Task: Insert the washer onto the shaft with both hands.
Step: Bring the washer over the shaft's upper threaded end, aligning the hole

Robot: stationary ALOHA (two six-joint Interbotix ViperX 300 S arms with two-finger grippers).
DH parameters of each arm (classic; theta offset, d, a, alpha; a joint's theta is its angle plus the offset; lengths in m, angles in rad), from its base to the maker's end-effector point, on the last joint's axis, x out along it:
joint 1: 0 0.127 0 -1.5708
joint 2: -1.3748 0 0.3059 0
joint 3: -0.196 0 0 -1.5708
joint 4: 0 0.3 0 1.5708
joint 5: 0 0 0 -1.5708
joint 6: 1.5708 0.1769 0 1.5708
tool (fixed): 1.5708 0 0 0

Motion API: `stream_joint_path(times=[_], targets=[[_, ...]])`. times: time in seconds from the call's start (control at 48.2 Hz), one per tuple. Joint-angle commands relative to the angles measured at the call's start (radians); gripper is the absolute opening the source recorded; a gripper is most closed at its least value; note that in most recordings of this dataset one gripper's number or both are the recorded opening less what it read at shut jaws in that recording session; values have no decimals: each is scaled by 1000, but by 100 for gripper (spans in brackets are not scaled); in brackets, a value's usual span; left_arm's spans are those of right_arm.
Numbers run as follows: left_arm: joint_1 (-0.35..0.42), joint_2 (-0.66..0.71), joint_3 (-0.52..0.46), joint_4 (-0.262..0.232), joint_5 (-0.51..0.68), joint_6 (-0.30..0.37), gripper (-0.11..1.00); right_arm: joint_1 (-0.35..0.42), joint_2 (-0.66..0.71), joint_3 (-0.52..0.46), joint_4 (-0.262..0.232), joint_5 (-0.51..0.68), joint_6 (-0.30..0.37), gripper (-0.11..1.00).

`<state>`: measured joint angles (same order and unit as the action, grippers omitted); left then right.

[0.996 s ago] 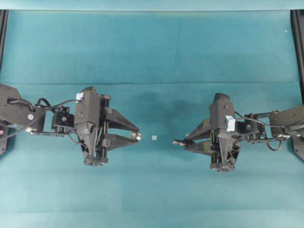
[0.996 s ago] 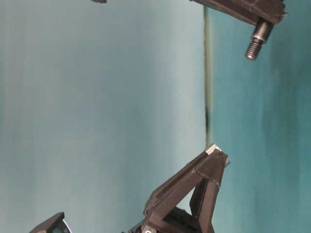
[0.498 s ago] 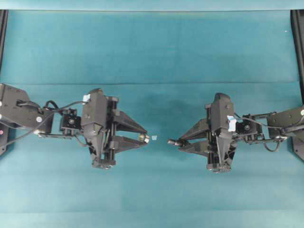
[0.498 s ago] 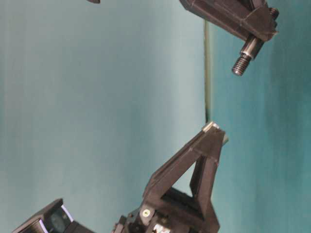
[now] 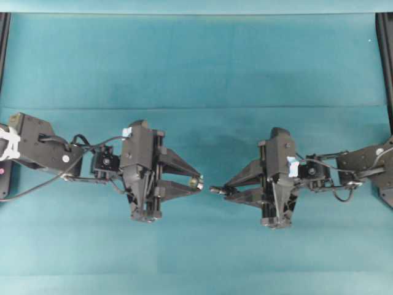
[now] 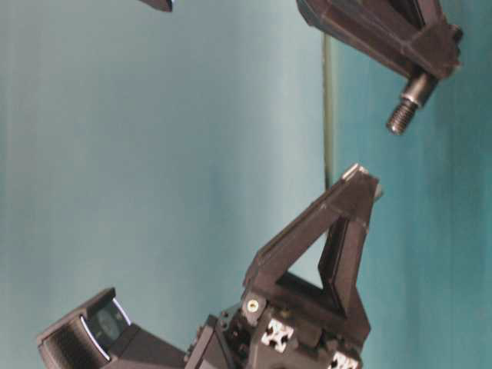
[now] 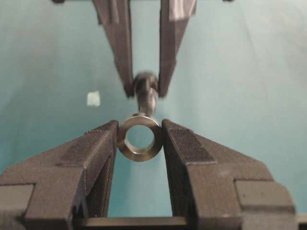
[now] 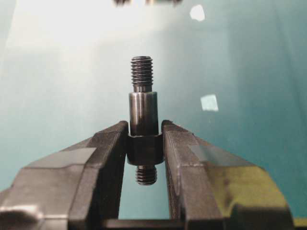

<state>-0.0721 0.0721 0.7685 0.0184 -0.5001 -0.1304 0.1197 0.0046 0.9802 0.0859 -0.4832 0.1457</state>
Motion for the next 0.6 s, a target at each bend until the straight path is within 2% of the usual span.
stream_joint_path(times=[0.0, 0.581], targets=[[-6, 0, -21, 3, -9, -2, 35, 3, 3, -18, -2, -25, 8, -1], [-11, 15, -31, 3, -9, -3, 35, 3, 11, -18, 5, -84, 9, -1]])
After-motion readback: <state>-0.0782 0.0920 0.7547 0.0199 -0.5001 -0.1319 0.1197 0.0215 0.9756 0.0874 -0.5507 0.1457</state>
